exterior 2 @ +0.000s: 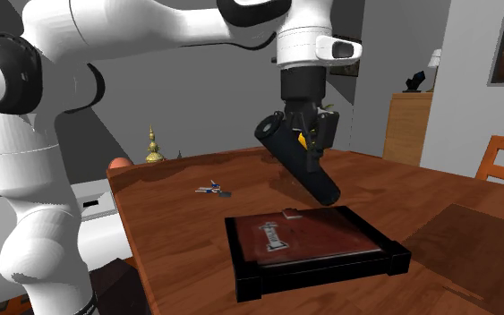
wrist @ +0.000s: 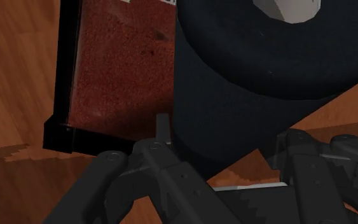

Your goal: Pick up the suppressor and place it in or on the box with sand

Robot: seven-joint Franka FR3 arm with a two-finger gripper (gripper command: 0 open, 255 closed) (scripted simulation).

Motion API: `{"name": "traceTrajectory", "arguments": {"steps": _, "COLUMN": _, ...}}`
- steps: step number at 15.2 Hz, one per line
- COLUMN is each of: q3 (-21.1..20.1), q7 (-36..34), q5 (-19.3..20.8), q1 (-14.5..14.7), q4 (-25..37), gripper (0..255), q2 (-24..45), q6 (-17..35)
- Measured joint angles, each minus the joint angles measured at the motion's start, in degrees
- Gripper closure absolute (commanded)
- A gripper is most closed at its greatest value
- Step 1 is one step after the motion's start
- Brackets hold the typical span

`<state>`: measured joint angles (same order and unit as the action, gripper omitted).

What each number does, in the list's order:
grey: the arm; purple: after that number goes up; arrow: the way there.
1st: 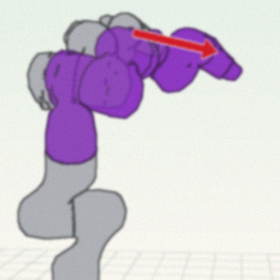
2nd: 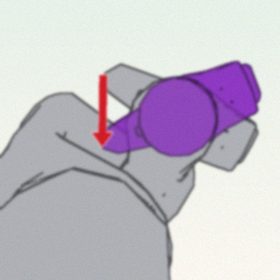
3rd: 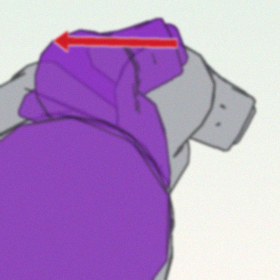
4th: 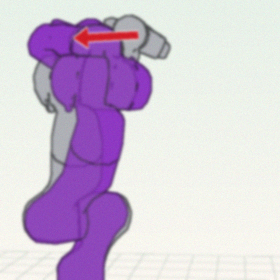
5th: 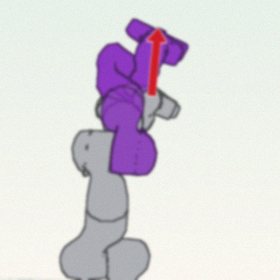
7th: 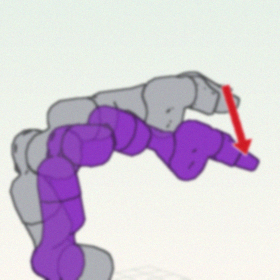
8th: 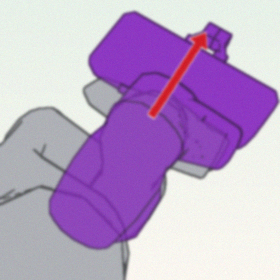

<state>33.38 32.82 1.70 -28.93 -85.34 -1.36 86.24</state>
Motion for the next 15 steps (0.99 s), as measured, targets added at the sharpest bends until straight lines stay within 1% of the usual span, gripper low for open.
{"name": "traceTrajectory", "arguments": {"steps": 4, "q3": 2.9, "q7": 5.5, "q5": -0.1, "q1": -2.7, "q4": -1.0, "gripper": 255, "q2": -0.1, "q6": 1.0}}
{"name": "traceTrajectory", "arguments": {"steps": 15, "q3": 2.8, "q7": 5.2, "q5": 1.5, "q1": -2.7, "q4": -11.7, "gripper": 255, "q2": -2.8, "q6": 9.6}}
